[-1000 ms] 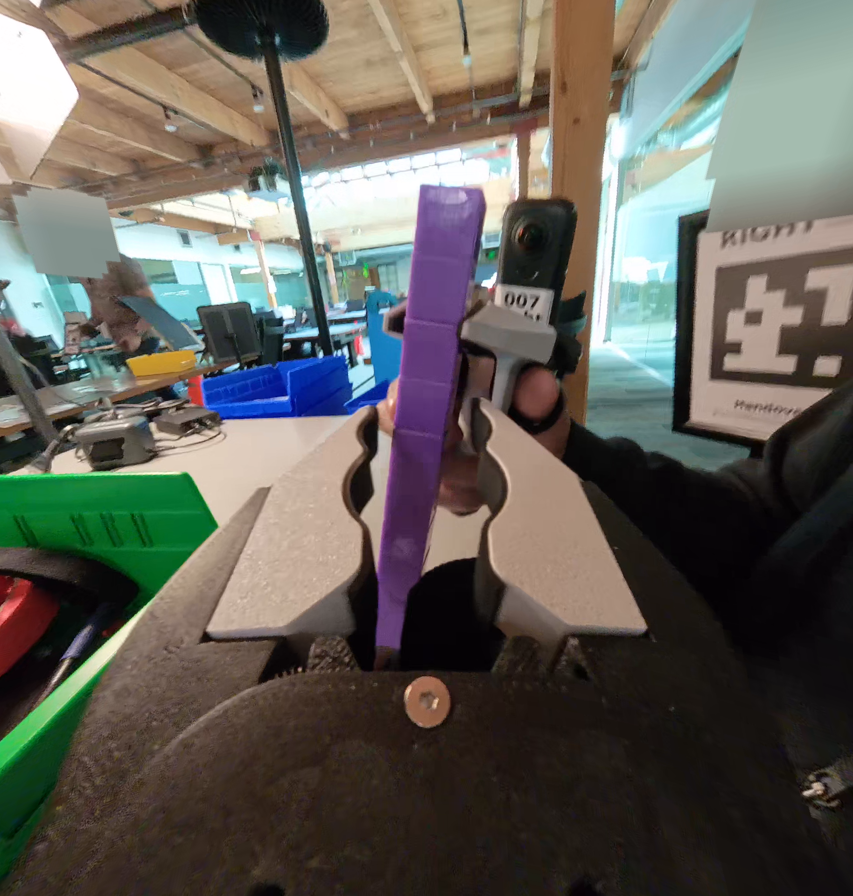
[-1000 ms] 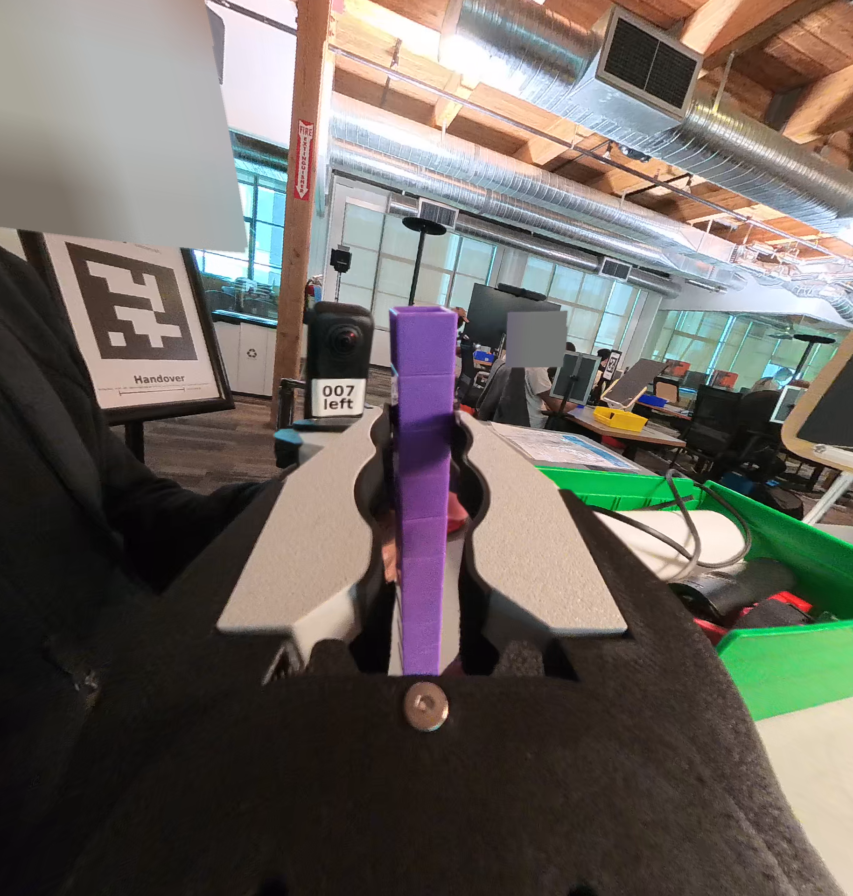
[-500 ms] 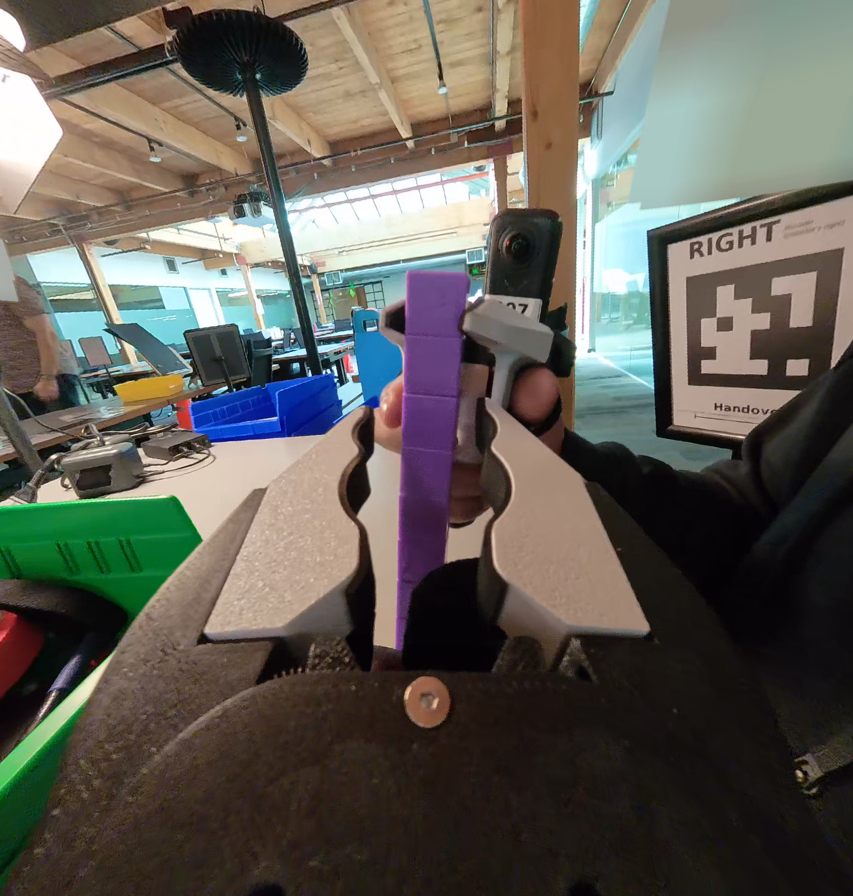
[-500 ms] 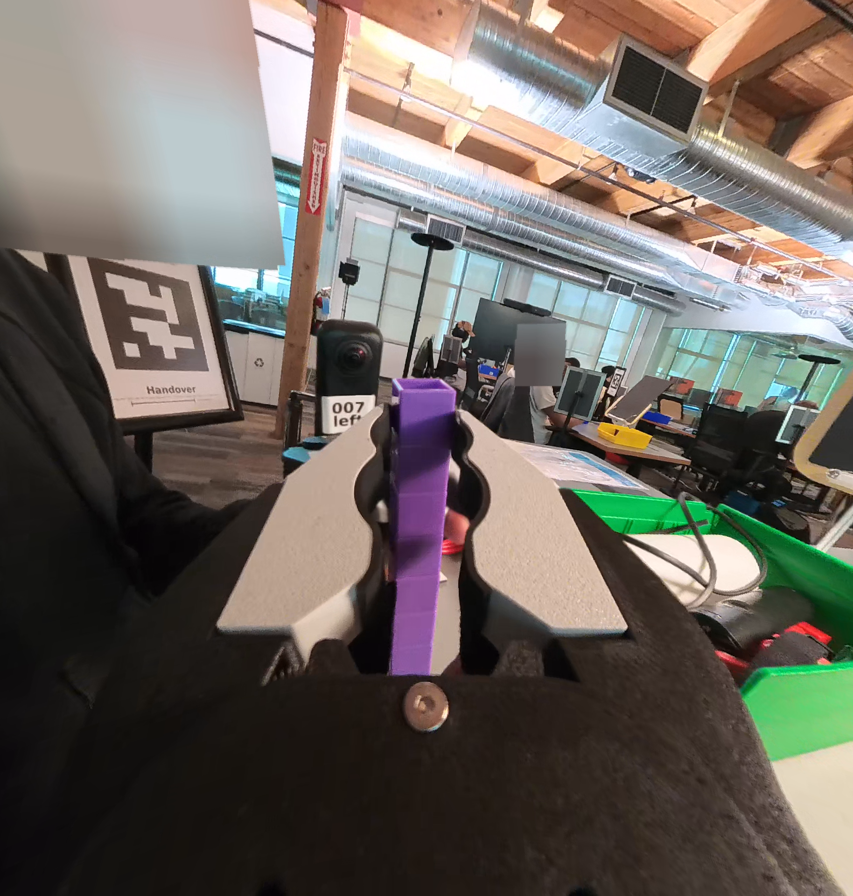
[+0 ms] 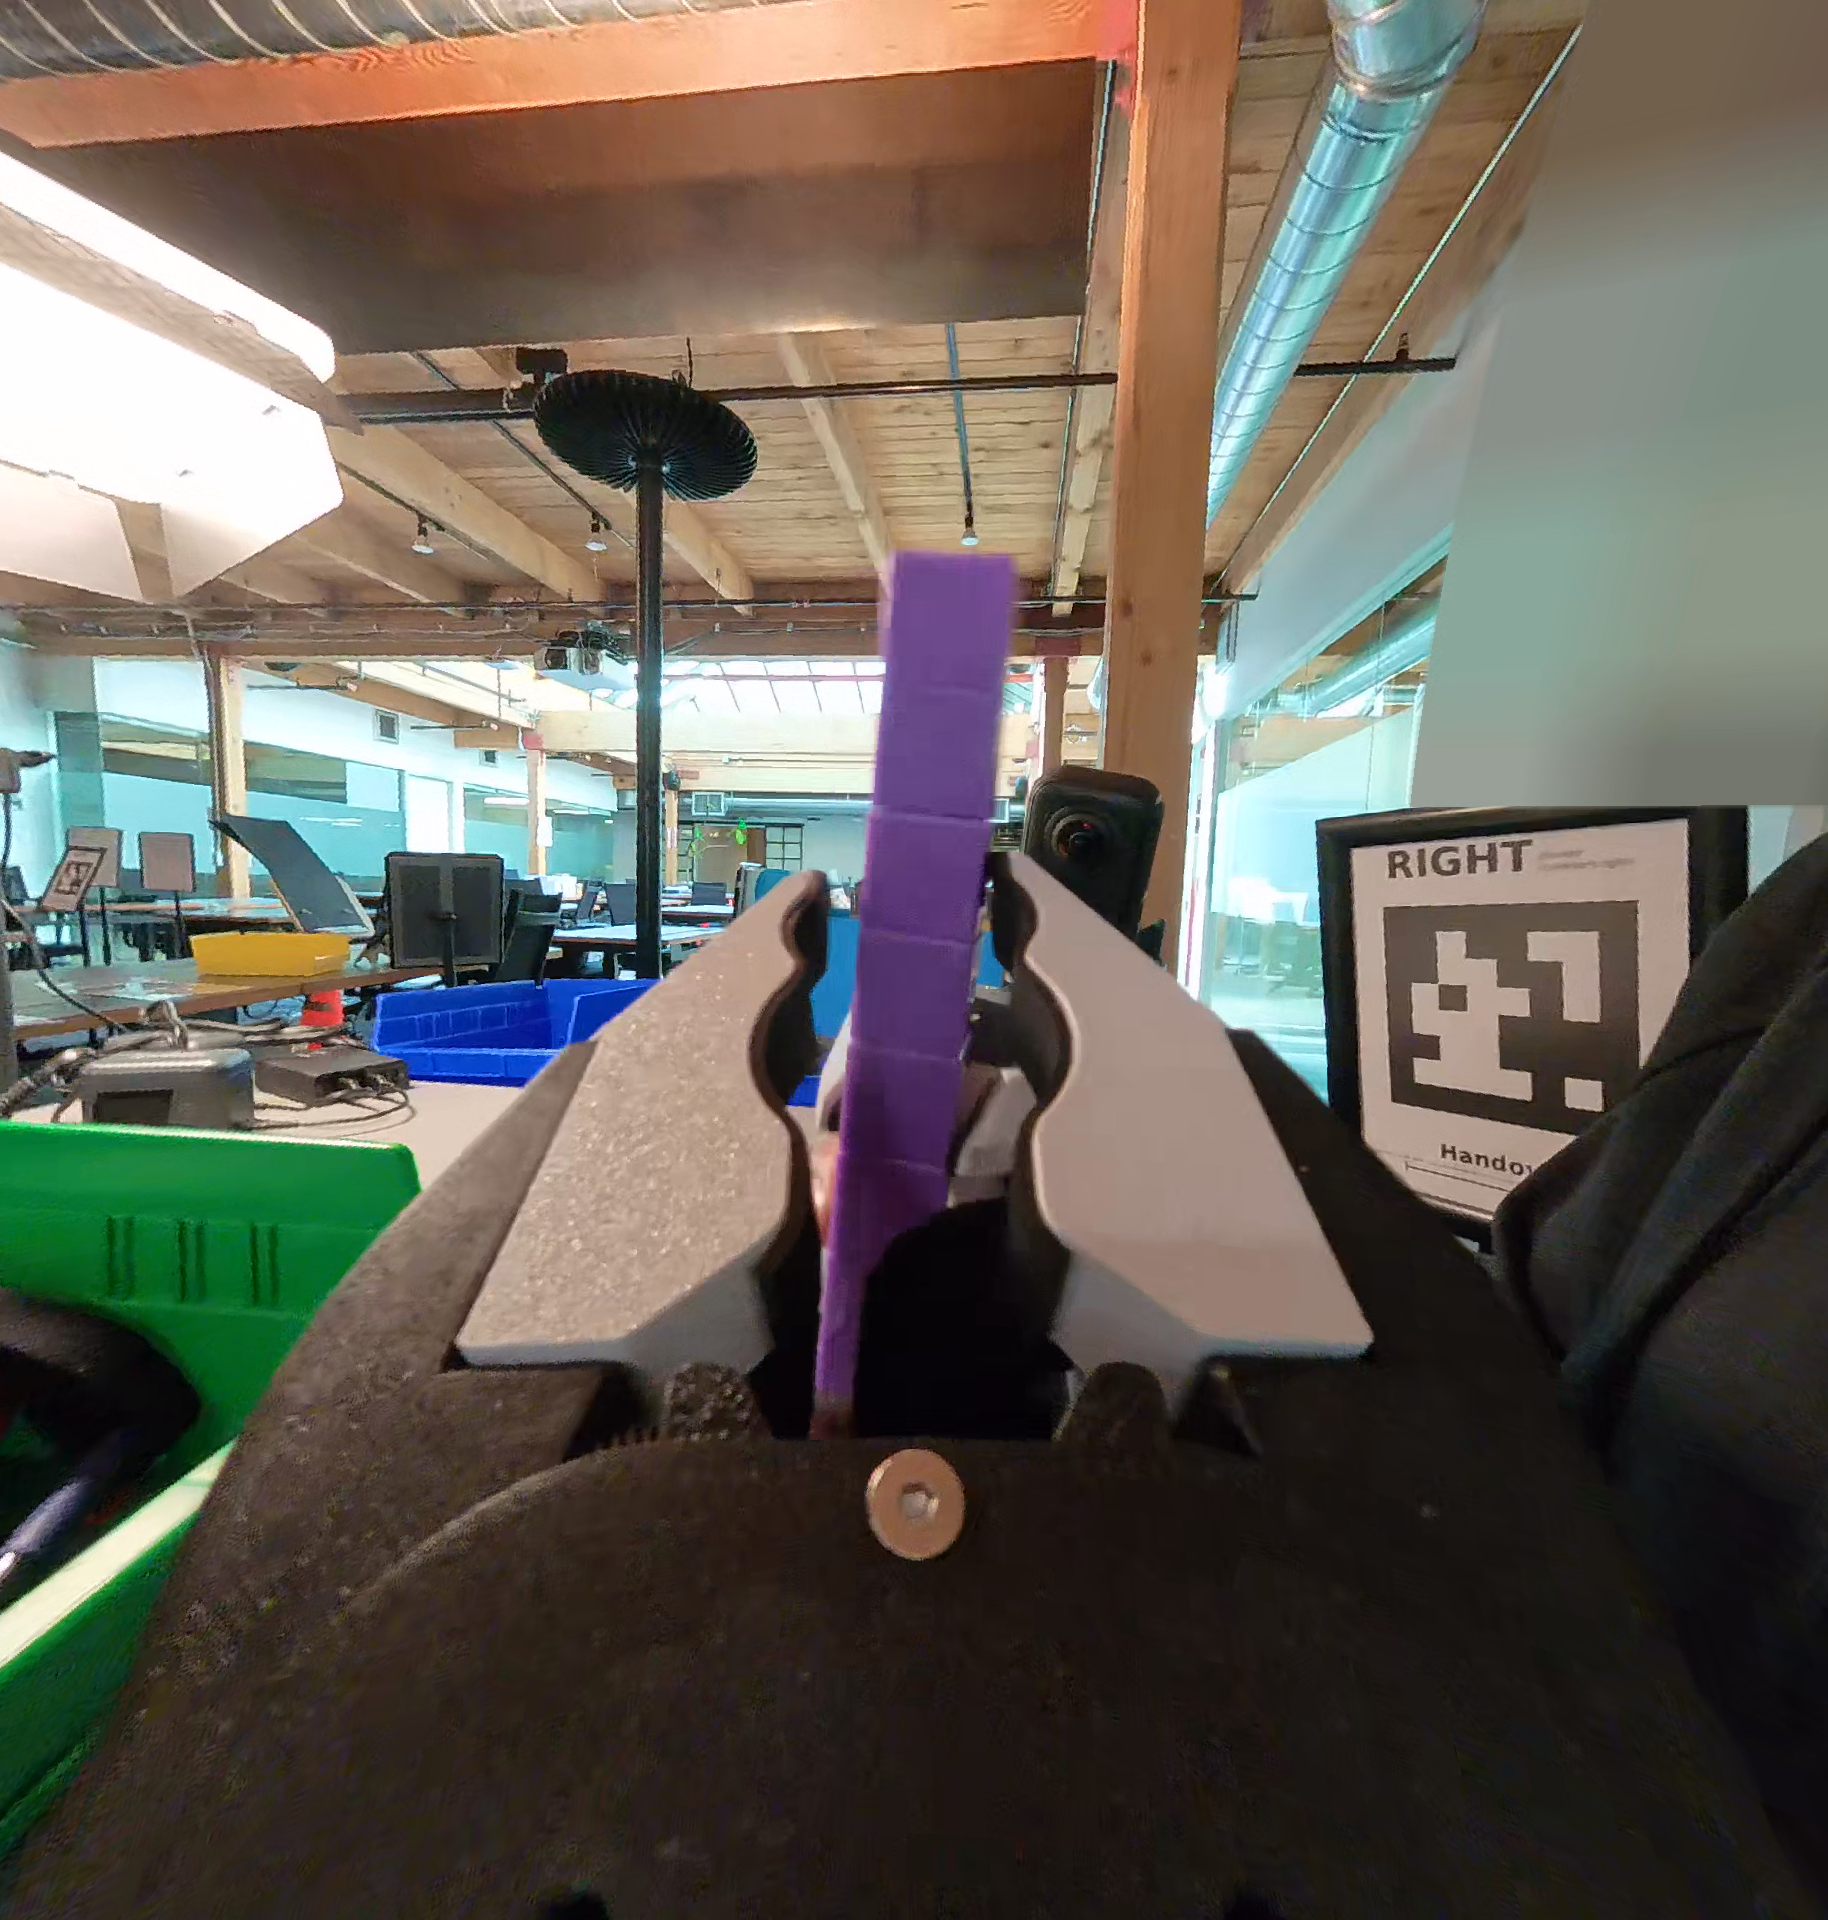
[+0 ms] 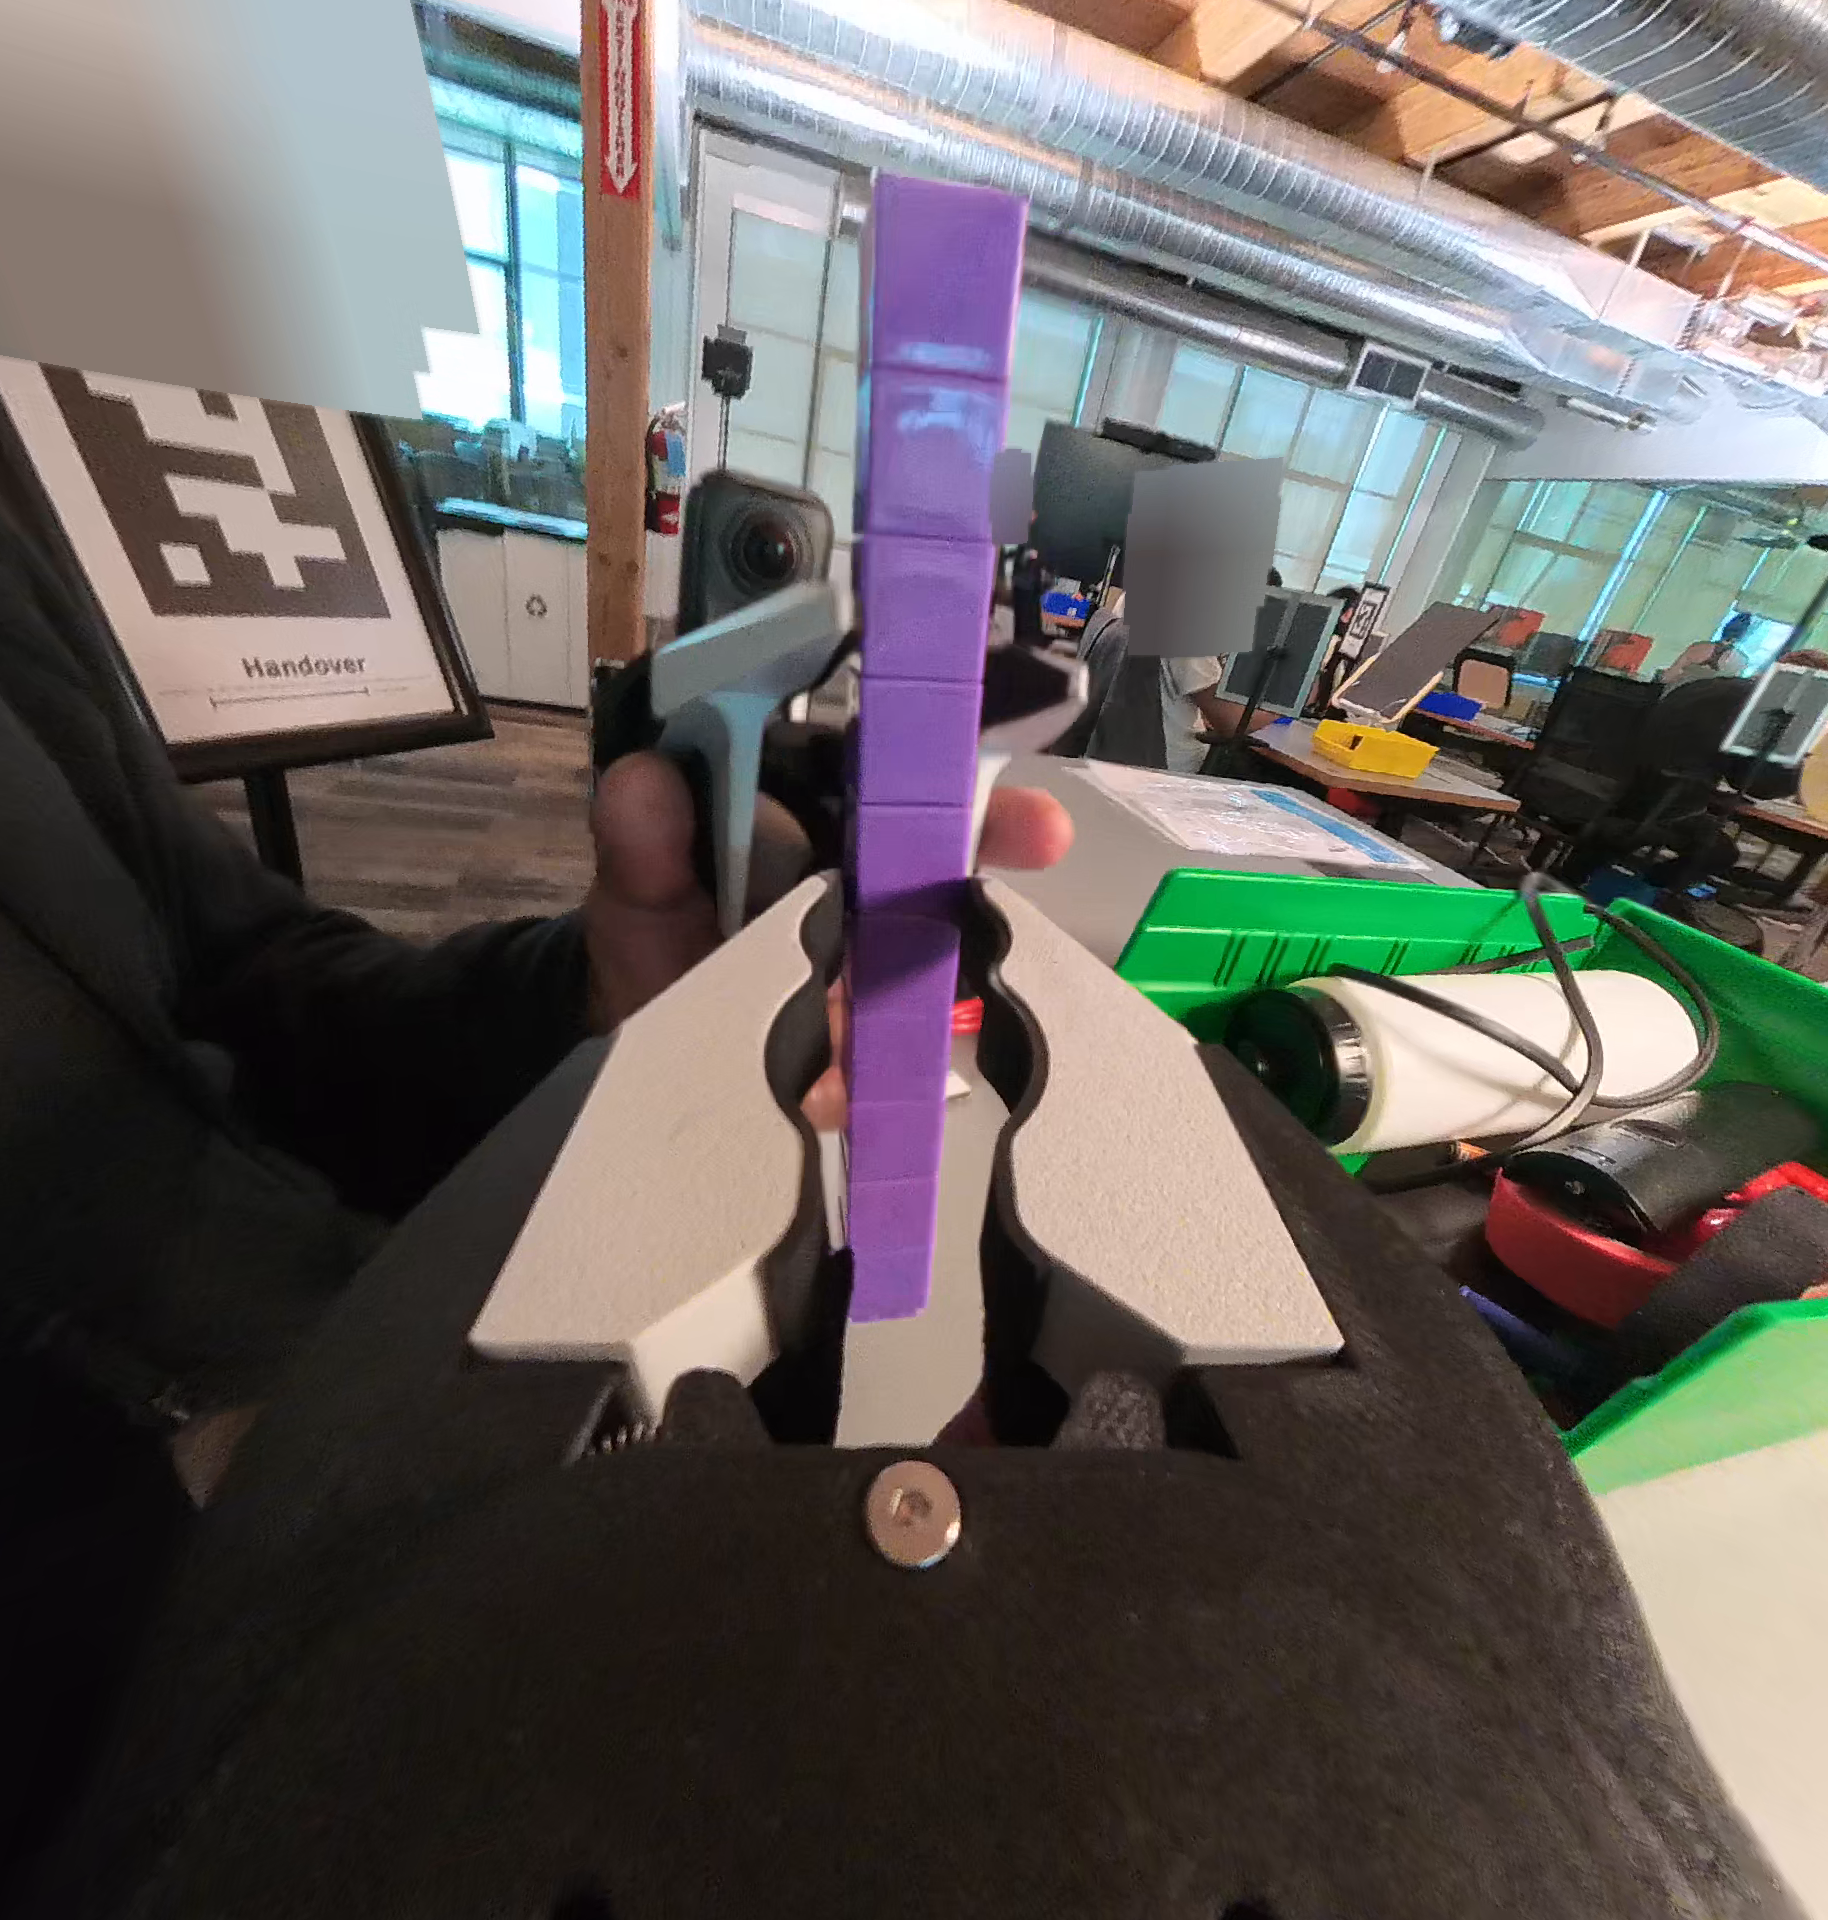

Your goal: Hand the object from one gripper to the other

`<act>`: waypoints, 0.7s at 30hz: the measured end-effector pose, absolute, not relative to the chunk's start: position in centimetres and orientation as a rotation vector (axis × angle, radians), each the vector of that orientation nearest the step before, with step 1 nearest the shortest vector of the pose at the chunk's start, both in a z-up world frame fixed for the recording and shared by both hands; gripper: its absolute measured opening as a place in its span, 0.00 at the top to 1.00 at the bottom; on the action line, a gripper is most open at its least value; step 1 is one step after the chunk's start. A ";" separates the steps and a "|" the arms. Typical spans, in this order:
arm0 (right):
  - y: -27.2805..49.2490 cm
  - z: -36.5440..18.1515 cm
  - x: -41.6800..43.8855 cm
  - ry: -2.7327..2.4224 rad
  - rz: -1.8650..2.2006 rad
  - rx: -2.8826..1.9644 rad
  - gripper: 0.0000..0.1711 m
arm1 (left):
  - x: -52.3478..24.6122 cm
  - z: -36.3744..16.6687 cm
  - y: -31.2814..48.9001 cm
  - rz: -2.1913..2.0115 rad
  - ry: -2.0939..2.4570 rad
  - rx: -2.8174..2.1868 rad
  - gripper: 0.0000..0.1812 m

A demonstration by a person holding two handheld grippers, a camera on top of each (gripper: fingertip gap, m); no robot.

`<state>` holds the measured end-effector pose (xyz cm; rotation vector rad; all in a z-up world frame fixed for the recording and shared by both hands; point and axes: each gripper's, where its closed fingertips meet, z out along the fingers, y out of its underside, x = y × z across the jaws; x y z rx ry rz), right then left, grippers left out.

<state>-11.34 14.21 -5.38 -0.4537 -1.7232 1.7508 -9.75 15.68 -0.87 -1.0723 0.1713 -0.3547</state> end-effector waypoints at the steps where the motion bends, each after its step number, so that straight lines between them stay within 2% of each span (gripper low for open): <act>1: 14.4 -5.0 -11.2 -1.701 1.780 -0.457 0.86 | -9.9 -1.1 15.9 -0.362 0.160 -1.089 0.78; 3: 14.7 -4.4 -10.9 -1.680 1.827 -0.461 0.86 | -9.9 -1.7 16.6 -0.357 0.158 -1.141 0.76; 5: 14.8 -4.5 -11.0 -1.675 1.814 -0.464 0.86 | -9.3 -2.3 16.9 -0.324 0.199 -1.179 0.86; 6: 14.9 -4.5 -11.0 -1.667 1.822 -0.468 0.84 | -9.5 -2.4 16.9 -0.287 0.201 -1.181 0.87; 8: 14.6 -5.0 -11.1 -1.709 1.847 -0.489 0.71 | -9.9 -2.1 16.7 -0.271 0.189 -1.162 0.87; 9: 14.2 -5.8 -11.2 -1.761 1.834 -0.500 0.69 | -9.9 -1.8 16.5 -0.303 0.180 -1.142 0.87; 10: 13.9 -6.6 -11.4 -1.800 1.799 -0.502 0.72 | -9.9 -1.7 16.3 -0.339 0.173 -1.129 0.87; 12: 13.6 -6.9 -11.5 -1.802 1.772 -0.481 0.84 | -10.4 -1.5 16.3 -0.343 0.146 -1.121 0.87; 14: 14.2 -6.7 -12.1 -1.765 1.758 -0.525 0.85 | -10.9 -1.3 16.2 -0.345 0.111 -1.103 0.86; 17: 15.0 -5.4 -11.9 -1.679 1.863 -0.528 0.86 | -10.9 -2.2 17.1 -0.356 0.098 -1.172 0.74; 18: 15.1 -5.2 -11.8 -1.666 1.896 -0.535 0.86 | -10.7 -2.7 17.5 -0.353 0.103 -1.203 0.74; 20: 15.1 -5.3 -11.9 -1.668 1.879 -0.531 0.86 | -10.3 -3.4 17.9 -0.312 0.140 -1.249 0.85; 21: 15.1 -5.4 -11.9 -1.665 1.874 -0.524 0.85 | -10.3 -3.4 17.9 -0.283 0.153 -1.252 0.85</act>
